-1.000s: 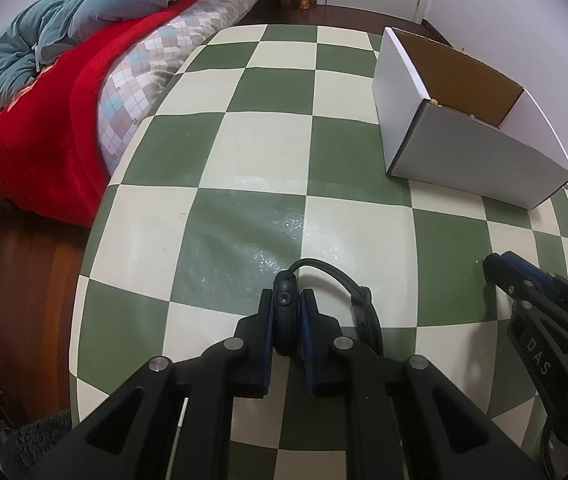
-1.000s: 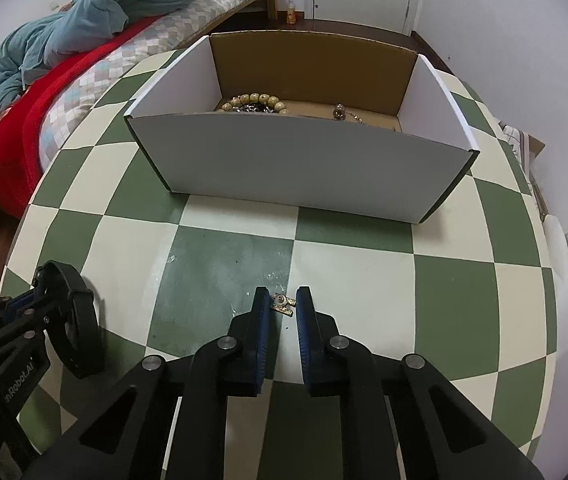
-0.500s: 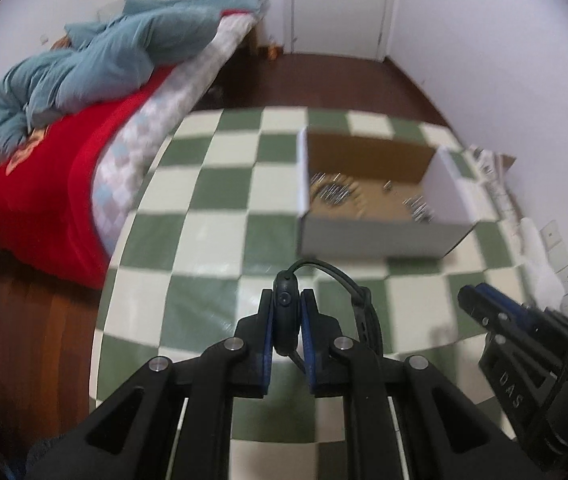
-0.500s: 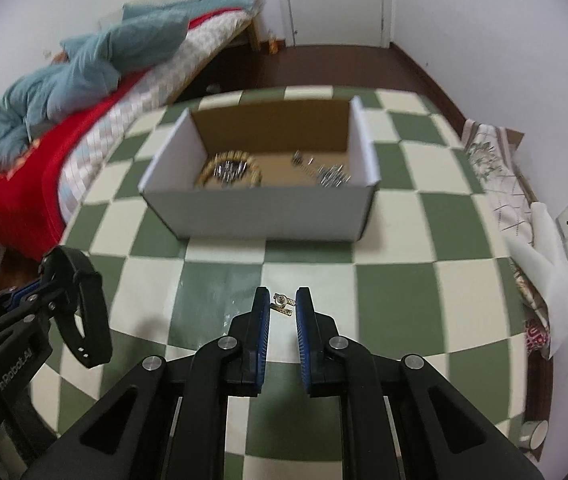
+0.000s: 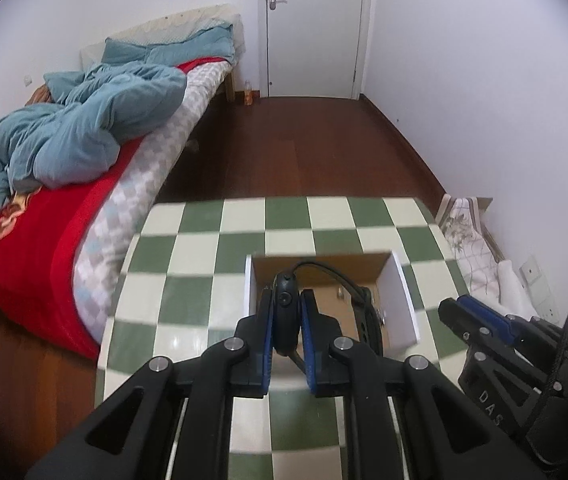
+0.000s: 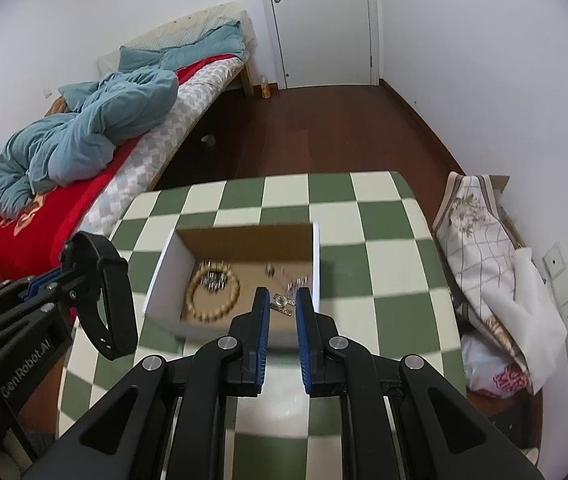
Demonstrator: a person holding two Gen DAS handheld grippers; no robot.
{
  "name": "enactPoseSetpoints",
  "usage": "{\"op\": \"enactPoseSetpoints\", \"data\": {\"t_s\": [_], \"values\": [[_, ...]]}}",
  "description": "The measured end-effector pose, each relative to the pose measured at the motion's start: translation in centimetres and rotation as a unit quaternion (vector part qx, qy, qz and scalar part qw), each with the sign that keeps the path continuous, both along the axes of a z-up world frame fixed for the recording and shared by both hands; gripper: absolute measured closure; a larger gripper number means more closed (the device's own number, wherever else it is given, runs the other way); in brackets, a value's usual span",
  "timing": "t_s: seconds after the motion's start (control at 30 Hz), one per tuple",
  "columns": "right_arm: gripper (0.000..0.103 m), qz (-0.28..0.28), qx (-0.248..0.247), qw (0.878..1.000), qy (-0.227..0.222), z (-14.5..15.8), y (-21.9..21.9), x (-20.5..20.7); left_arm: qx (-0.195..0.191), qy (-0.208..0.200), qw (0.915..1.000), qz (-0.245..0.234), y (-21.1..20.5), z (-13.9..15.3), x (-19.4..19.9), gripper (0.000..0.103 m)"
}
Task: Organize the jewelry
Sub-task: 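Carry the black strap and gold charm over the white box, then open both tools to drop the strap and charm into the box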
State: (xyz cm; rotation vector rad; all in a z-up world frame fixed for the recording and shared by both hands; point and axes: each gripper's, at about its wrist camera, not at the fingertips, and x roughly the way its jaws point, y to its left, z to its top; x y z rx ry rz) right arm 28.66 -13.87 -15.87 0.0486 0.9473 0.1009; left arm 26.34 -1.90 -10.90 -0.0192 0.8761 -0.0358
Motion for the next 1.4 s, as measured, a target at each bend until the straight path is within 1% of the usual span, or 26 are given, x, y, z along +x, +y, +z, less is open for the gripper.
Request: {"op": "enactPoseSetpoints", "data": {"t_s": [0.17,0.27,0.37,0.5,0.6,0.77,0.9,0.93,0.97,1.0,1.03,1.07,1.13,1.17,1.23,1.27,1.3,1.37,1.4], "values": [[0.089,0.004,-0.006,1.000,0.004,-0.7,0.5,3.0,-0.001,0.009,1.0000,0.000,0.2,-0.6,2.8,0.094],[0.089,0.007,-0.008,1.000,0.009,-1.5,0.7,4.7,-0.004,0.022,0.9998,0.000,0.4,-1.6,4.3,0.094],[0.089,0.011,-0.007,1.000,0.023,-2.9,0.9,6.2,-0.003,0.036,0.9994,-0.002,0.4,-2.9,5.4,0.094],[0.089,0.013,-0.010,0.999,0.038,-4.5,1.1,7.3,-0.003,0.054,0.9985,-0.005,0.4,-4.5,6.4,0.094],[0.089,0.012,-0.009,0.999,0.048,-5.3,1.0,7.7,-0.012,0.062,0.9980,-0.003,0.7,-5.1,6.8,0.094],[0.089,0.014,-0.011,0.998,0.059,-5.9,1.0,8.0,-0.022,0.065,0.9976,-0.004,0.7,-5.2,7.0,0.093],[0.087,0.012,-0.023,0.997,0.067,-5.8,0.9,8.0,-0.015,0.068,0.9975,-0.001,0.6,-4.8,6.8,0.087],[0.082,0.010,-0.026,0.997,0.070,-5.8,0.9,8.0,-0.009,0.064,0.9979,0.003,0.7,-4.6,6.7,0.075],[0.063,0.009,-0.027,0.997,0.072,-5.7,0.9,7.9,0.001,0.058,0.9983,0.008,0.7,-4.4,6.5,0.064],[0.040,0.006,-0.031,0.997,0.074,-5.5,0.9,7.8,0.012,0.050,0.9986,0.016,0.7,-4.0,6.3,0.027],[0.030,0.004,-0.036,0.997,0.070,-5.3,0.9,7.6,0.019,0.044,0.9986,0.023,0.9,-3.7,6.1,0.004],[0.024,0.003,-0.040,0.997,0.068,-5.0,0.9,7.4,0.030,0.038,0.9983,0.031,1.1,-3.4,6.0,0.003],[0.024,-0.002,-0.043,0.997,0.067,-4.6,0.8,7.1,0.025,0.039,0.9983,0.035,1.6,-3.1,5.9,0.003],[0.024,-0.003,-0.045,0.997,0.069,-4.5,0.8,7.0,0.029,0.039,0.9980,0.040,1.8,-3.0,5.8,0.003],[0.015,-0.010,-0.052,0.996,0.070,-4.1,0.7,6.8,0.043,0.037,0.9974,0.046,2.1,-2.7,5.4,0.002],[0.005,-0.013,-0.057,0.996,0.069,-4.0,0.6,6.6,0.043,0.036,0.9973,0.047,2.2,-2.6,5.3,0.001],[0.003,-0.018,-0.061,0.996,0.067,-3.7,0.6,6.5,0.043,0.035,0.9972,0.049,2.4,-2.5,5.1,0.001],[0.003,-0.022,-0.062,0.995,0.068,-3.4,0.5,6.3,0.045,0.033,0.9970,0.054,2.8,-2.1,4.5,0.001],[0.000,-0.026,-0.066,0.995,0.072,-3.2,0.4,6.1,0.049,0.031,0.9967,0.056,2.9,-1.9,4.2,0.000]]}}
